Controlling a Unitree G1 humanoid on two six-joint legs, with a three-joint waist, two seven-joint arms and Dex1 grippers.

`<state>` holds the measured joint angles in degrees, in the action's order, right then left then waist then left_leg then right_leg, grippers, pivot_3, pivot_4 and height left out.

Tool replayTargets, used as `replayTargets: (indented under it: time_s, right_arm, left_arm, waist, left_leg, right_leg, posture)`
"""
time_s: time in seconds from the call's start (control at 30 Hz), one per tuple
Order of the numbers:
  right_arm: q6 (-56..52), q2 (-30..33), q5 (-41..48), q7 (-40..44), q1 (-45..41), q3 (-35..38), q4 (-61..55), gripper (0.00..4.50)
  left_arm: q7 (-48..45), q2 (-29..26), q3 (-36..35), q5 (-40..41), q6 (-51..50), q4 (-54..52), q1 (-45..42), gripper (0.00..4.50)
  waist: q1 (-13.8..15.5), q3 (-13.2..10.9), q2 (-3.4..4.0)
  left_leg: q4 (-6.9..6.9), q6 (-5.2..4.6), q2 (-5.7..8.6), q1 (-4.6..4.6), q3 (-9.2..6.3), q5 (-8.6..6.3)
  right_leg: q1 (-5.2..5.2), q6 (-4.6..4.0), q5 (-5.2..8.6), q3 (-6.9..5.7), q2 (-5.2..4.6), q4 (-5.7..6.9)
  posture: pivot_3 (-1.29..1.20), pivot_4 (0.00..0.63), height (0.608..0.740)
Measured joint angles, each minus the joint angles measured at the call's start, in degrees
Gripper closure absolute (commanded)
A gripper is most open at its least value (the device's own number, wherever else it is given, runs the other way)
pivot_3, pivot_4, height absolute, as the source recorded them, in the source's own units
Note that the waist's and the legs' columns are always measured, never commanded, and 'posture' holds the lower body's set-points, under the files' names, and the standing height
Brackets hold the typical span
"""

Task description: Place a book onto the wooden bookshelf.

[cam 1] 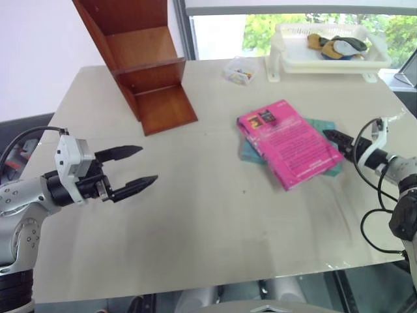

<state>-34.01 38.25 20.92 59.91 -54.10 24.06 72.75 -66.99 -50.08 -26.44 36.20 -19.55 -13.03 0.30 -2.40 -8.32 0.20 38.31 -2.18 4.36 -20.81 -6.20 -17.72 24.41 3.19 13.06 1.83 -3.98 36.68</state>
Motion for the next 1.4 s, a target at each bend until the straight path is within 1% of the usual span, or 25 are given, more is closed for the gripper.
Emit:
replayTargets:
  time_s: [0.13,0.23,0.33,0.47,0.5,0.6,0.73,0.8,0.9,1.0,1.17,1.27,1.37,1.4]
  right_arm:
    - [-2.2,-1.3,0.1,0.8,0.0,-0.6,-2.0,0.0]
    - [-3.4,-2.7,0.5,-0.5,0.4,-0.5,-4.4,0.0]
    - [-6.0,-2.9,2.5,-2.0,3.0,0.6,-8.8,0.0]
    - [-12.1,-3.8,6.3,-6.4,10.0,2.3,-21.4,0.0]
    - [-14.8,-4.3,7.9,-8.7,13.3,3.6,-27.5,0.0]
    - [-20.9,-6.3,12.2,-15.2,20.3,7.7,-40.5,0.0]
    - [-26.5,-8.6,16.3,-23.3,26.3,11.7,-52.9,0.0]
    - [-26.2,-8.9,17.1,-25.4,28.7,12.2,-57.2,0.0]
    - [-18.5,-7.9,16.1,-24.7,31.5,12.1,-61.9,0.0]
    - [-10.1,-6.1,13.2,-23.9,32.9,11.3,-62.9,0.0]
    - [12.1,-5.8,2.1,-24.1,37.6,5.4,-61.2,0.0]
    - [22.9,-6.0,-3.6,-23.9,41.3,0.6,-60.2,0.0]
    - [30.4,-8.0,-5.1,-22.7,43.3,-2.0,-60.4,0.0]
    - [31.5,-8.4,-5.1,-22.4,43.5,-2.5,-60.4,0.0]
  left_arm:
    - [-0.1,0.0,0.0,0.0,0.0,0.0,-0.1,0.08]
    - [-0.1,0.0,0.1,0.0,0.1,0.0,-0.2,0.08]
    - [-0.1,0.0,0.1,0.0,0.1,0.0,-0.2,0.08]
    - [-0.1,0.0,0.1,0.0,0.1,0.0,-0.1,0.08]
    - [-0.2,0.0,0.2,0.0,0.1,0.0,-0.2,0.08]
    - [-0.3,0.0,0.4,-0.1,0.2,0.1,-0.5,0.08]
    - [-0.7,0.0,2.4,-0.3,0.4,0.8,-2.6,0.08]
    - [-1.1,0.0,3.5,-0.7,0.5,1.9,-4.1,0.08]
    - [-2.1,0.0,4.8,-1.2,1.0,3.3,-5.5,0.08]
    - [-2.8,0.0,5.5,-1.3,1.2,4.8,-7.1,0.08]
    - [-3.9,0.0,7.0,-1.5,1.3,5.9,-9.0,0.08]
    - [-4.3,-0.2,7.0,-1.9,1.3,6.3,-9.1,0.08]
    - [-4.5,-0.2,7.0,-2.0,1.3,6.4,-9.1,0.08]
    - [-4.5,-0.2,7.0,-2.1,1.3,6.4,-9.1,0.08]
  waist:
    - [0.0,0.0,0.0]
    - [0.0,0.0,-0.01]
    - [0.2,0.0,-0.02]
    - [0.6,0.0,-0.03]
    - [0.8,0.0,-0.04]
    - [1.3,0.0,-0.03]
    - [1.7,0.0,-0.04]
    - [1.7,0.0,-0.03]
    - [1.6,0.0,-0.03]
    - [1.4,0.0,-0.04]
    - [1.4,0.0,-0.04]
    - [1.4,0.0,-0.04]
    - [1.3,0.0,-0.04]
    - [1.3,0.0,-0.04]
  left_leg:
    - [0.0,0.0,0.0,-0.01,0.03,0.0]
    - [0.0,0.0,0.0,-0.02,0.03,0.0]
    - [0.01,0.0,0.02,-0.04,0.02,0.0]
    - [0.01,0.0,0.03,-0.06,-0.05,0.0]
    - [0.0,0.0,0.03,-0.07,-0.08,0.0]
    - [0.01,0.01,0.03,-0.07,-0.11,0.0]
    - [0.02,0.01,0.05,-0.04,-0.08,0.0]
    - [0.02,0.01,0.06,-0.02,-0.07,0.0]
    - [0.02,0.01,0.08,0.0,0.01,0.0]
    - [0.03,0.01,0.06,0.01,0.06,0.0]
    - [0.03,0.01,0.05,0.02,0.11,0.01]
    - [0.03,0.02,0.05,0.02,0.14,0.01]
    - [0.03,0.02,0.03,0.03,0.15,0.02]
    - [0.03,0.02,0.03,0.03,0.15,0.02]
  right_leg:
    - [0.06,0.0,0.0,0.05,0.01,0.04]
    - [0.06,0.0,0.0,0.05,0.0,0.05]
    - [0.06,0.0,0.0,0.01,-0.02,0.05]
    - [0.06,0.0,0.0,-0.04,-0.04,0.05]
    - [0.06,0.0,0.0,-0.07,-0.04,0.05]
    - [0.07,0.0,0.0,-0.08,-0.04,0.07]
    - [0.06,0.0,0.0,-0.08,-0.05,0.13]
    - [0.06,0.0,-0.01,-0.07,-0.05,0.17]
    - [0.07,0.0,-0.01,-0.2,-0.03,0.16]
    - [0.09,0.01,-0.01,-0.2,-0.01,0.14]
    - [0.14,0.01,-0.01,-0.17,0.0,0.19]
    - [0.16,0.01,-0.01,-0.14,0.0,0.19]
    - [0.16,0.0,-0.01,-0.11,0.03,0.2]
    - [0.16,0.01,-0.01,-0.11,0.03,0.2]
  posture:
    - [0.0,0.15,0.74]
    - [0.0,0.15,0.74]
    - [0.0,0.15,0.74]
    - [0.0,0.15,0.74]
    - [0.0,0.15,0.74]
    - [0.0,0.15,0.74]
    - [0.0,0.15,0.74]
    - [0.0,0.15,0.74]
    - [0.0,0.15,0.74]
    - [0.0,0.15,0.74]
    - [0.0,0.15,0.74]
    - [0.0,0.15,0.74]
    - [0.0,0.15,0.74]
    - [0.0,0.15,0.74]
